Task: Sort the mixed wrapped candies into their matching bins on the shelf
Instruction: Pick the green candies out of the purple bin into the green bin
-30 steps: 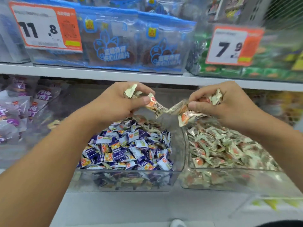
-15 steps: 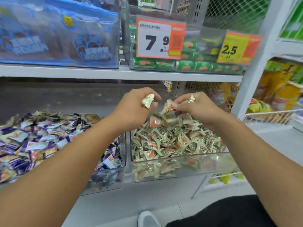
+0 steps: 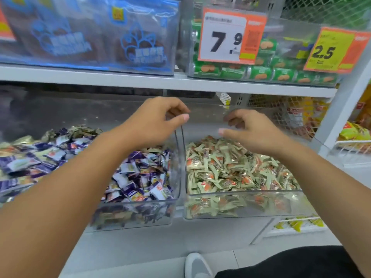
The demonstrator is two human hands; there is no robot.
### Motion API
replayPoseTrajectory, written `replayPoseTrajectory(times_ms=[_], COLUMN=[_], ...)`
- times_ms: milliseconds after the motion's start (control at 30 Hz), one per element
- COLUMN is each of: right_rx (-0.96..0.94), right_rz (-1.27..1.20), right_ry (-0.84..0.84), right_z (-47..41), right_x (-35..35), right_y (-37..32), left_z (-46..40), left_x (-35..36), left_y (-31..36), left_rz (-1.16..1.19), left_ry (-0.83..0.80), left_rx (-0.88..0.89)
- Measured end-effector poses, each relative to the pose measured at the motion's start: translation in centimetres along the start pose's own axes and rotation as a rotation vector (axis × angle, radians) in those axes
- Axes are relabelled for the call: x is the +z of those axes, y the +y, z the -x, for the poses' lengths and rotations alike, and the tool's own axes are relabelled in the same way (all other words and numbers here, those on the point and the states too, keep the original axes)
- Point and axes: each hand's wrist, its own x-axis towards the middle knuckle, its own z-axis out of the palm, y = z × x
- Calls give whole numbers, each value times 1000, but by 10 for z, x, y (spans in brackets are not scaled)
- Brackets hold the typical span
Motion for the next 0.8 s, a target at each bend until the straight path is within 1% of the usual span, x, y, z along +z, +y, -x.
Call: replayPoseTrajectory(times_ms=[33,67,167,233,300,367,467,500,567,600,700,733,800], right_rx=[-85,-183,-436,-556,-592,-530,-339,-271,-149,-113,-76,-75,-62], right_rz=[58,58,-94,-119,-28,132,383,426,367,321,204,189,155], right_ry=[11,34,73,9,-88,-220,-442,-517,-644,-674,-650,-609,-468], right_z=[1,4,14,13,-1,-30,-75,-84,-94,-97,-104,-105,-110], right_x=[0,1,11,29,52,75,103,109,116,118,118,118,115], right_y=[-14,-30,-88,-126,-158,-180,-196,-197,-198,-197,-193,-190,-181], left_z=[7,15,41,59,75,85,94,95,96,95,90,87,83], left_x=[-10,-21,-57,-79,-94,-101,-104,-105,-107,-107,-108,-107,-106], left_y=[-9,-20,-59,-82,-98,-108,-117,-119,-122,-124,-129,-129,-131], left_rz=[-27,-63,-219,-328,-430,-455,-433,-421,-387,-375,-354,-354,-355], left_ry=[2,0,6,-18,-79,-122,-125,-118,-108,-104,-112,-134,-178], left_rx=[-32,-74,-237,-366,-456,-476,-479,-482,-481,-482,-473,-467,-456])
